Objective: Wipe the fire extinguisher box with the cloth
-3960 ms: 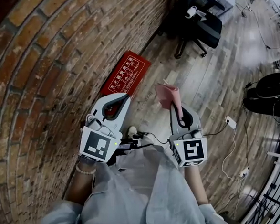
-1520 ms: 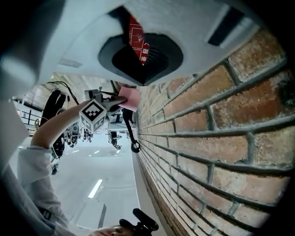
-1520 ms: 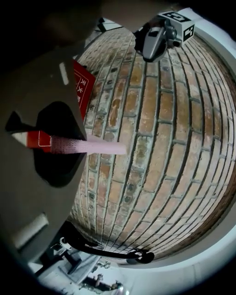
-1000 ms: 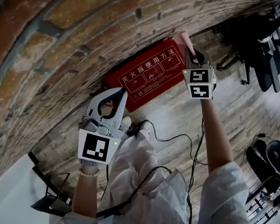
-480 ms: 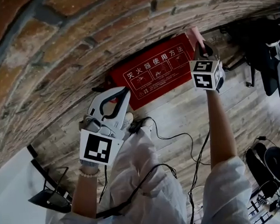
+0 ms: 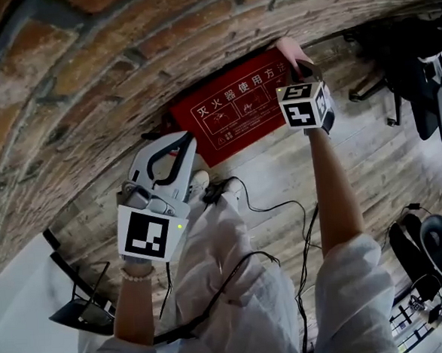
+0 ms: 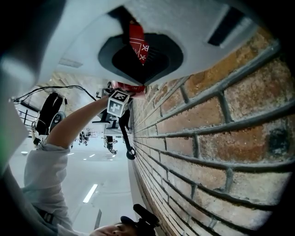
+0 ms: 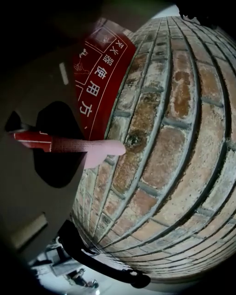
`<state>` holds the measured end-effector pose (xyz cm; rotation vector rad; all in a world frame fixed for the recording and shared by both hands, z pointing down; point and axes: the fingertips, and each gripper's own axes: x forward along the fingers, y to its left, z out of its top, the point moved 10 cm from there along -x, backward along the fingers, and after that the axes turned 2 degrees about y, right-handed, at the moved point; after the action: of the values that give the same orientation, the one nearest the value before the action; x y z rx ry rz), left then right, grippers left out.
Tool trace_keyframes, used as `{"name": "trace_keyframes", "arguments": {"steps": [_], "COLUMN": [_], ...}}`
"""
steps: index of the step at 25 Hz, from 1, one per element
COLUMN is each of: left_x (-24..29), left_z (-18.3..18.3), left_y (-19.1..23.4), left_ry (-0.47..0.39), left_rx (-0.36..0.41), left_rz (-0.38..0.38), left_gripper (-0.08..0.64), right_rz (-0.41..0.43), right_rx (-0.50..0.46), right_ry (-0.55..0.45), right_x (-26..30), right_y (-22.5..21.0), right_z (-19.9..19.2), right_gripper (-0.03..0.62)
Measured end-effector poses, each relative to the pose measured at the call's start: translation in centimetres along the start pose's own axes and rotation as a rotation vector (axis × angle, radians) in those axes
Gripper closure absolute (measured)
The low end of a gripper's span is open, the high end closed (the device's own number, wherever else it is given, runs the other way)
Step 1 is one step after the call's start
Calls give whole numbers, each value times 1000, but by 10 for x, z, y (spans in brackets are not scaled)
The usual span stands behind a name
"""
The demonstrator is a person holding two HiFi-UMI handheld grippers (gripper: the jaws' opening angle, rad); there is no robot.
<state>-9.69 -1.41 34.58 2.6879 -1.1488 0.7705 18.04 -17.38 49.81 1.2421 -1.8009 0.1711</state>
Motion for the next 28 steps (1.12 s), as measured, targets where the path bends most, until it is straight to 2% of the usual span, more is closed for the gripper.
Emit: {"name": "trace_keyframes", "arguments": {"steps": [4, 28], "left_x": [-2, -16], "left_z": [-3, -14], "left_y": [1, 7], "left_ry": [9, 10], "left_rx": [-9, -61], "left_rz": [-1, 13], "left_gripper": [561, 561], "right_rz": [45, 222], "right_rx": [-2, -28], "right_ry": [16, -67], "right_x": [1, -20], "right_y": [10, 88], "right_z": [-1, 20], "right_gripper": [572, 572]}}
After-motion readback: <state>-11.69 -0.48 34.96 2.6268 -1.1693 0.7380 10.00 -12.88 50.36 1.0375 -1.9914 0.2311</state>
